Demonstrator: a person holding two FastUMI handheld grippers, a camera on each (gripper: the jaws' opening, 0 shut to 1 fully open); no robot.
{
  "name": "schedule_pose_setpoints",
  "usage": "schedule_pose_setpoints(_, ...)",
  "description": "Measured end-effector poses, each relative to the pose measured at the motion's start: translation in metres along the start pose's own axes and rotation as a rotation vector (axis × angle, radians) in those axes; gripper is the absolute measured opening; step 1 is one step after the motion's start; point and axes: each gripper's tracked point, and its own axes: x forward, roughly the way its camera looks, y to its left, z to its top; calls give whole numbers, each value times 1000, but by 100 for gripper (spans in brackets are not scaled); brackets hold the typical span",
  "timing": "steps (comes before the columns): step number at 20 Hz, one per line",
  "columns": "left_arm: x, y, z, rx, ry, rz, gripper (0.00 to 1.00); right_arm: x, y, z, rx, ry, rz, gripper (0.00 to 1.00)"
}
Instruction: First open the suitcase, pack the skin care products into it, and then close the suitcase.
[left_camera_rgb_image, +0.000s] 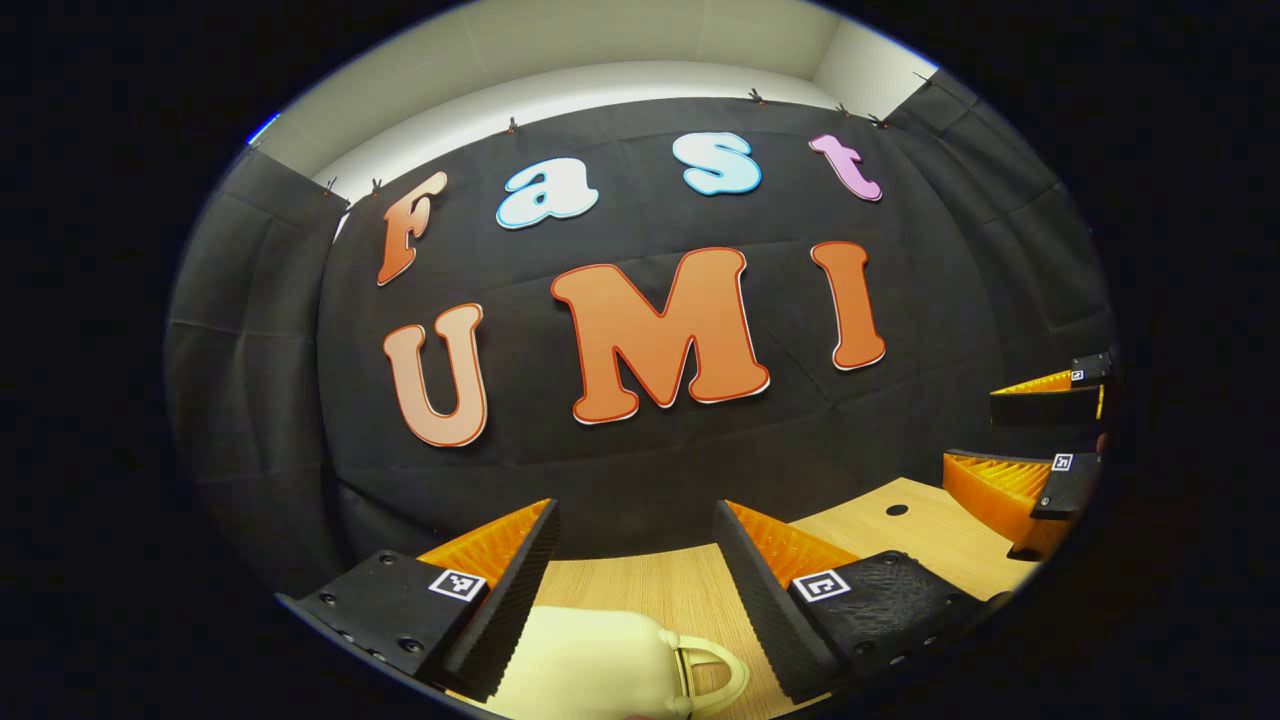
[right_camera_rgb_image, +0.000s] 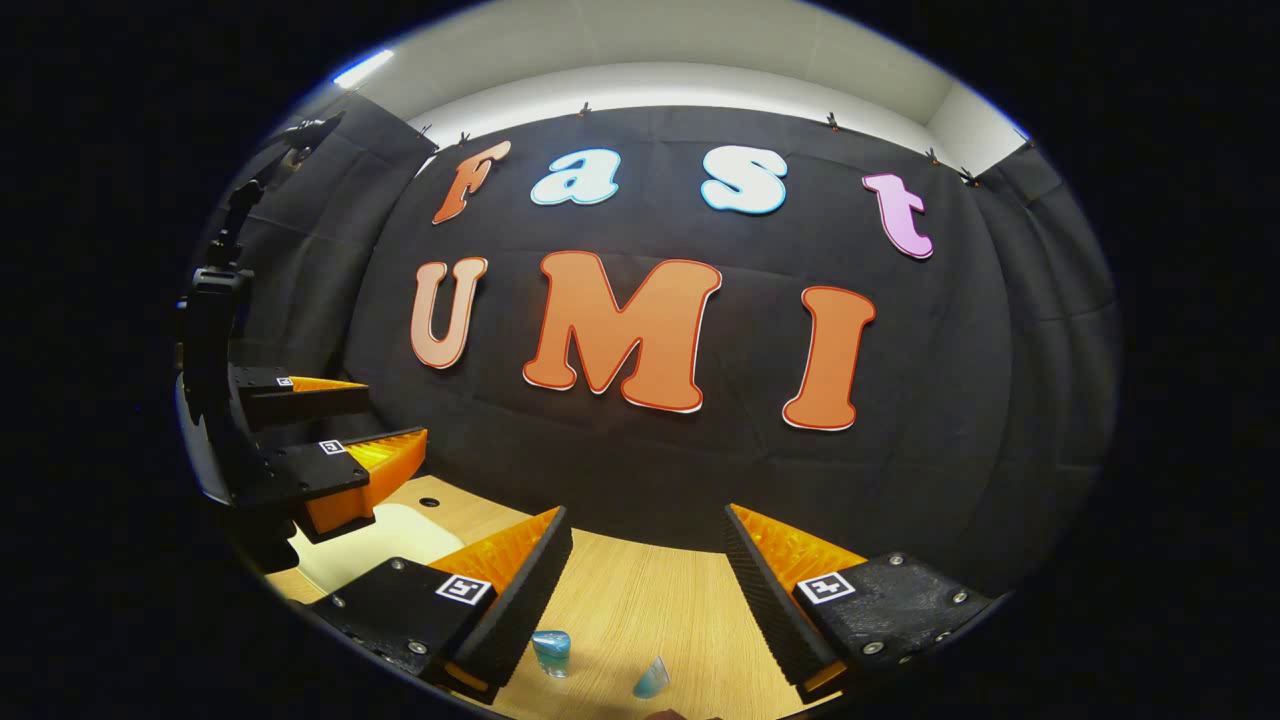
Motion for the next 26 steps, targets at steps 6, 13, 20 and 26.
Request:
schedule_pose_setpoints(6, 1, -1, -1, -5, -2, -4, 95, -1, -5, -1, 2, 1, -9, 95)
schedule_pose_setpoints(13, -14, -15, -43, 93, 148, -92, 95, -3, -27, -8, 12, 14, -52, 95)
schedule_pose_setpoints(20, -30, -7, -87, 322, 284, -180, 98, -10, -61, -21, -4, 32, -120, 95)
schedule_pose_setpoints(26, -44, 1, -107, 501, 356, -268, 98, -17, -82, -33, -5, 52, -153, 95)
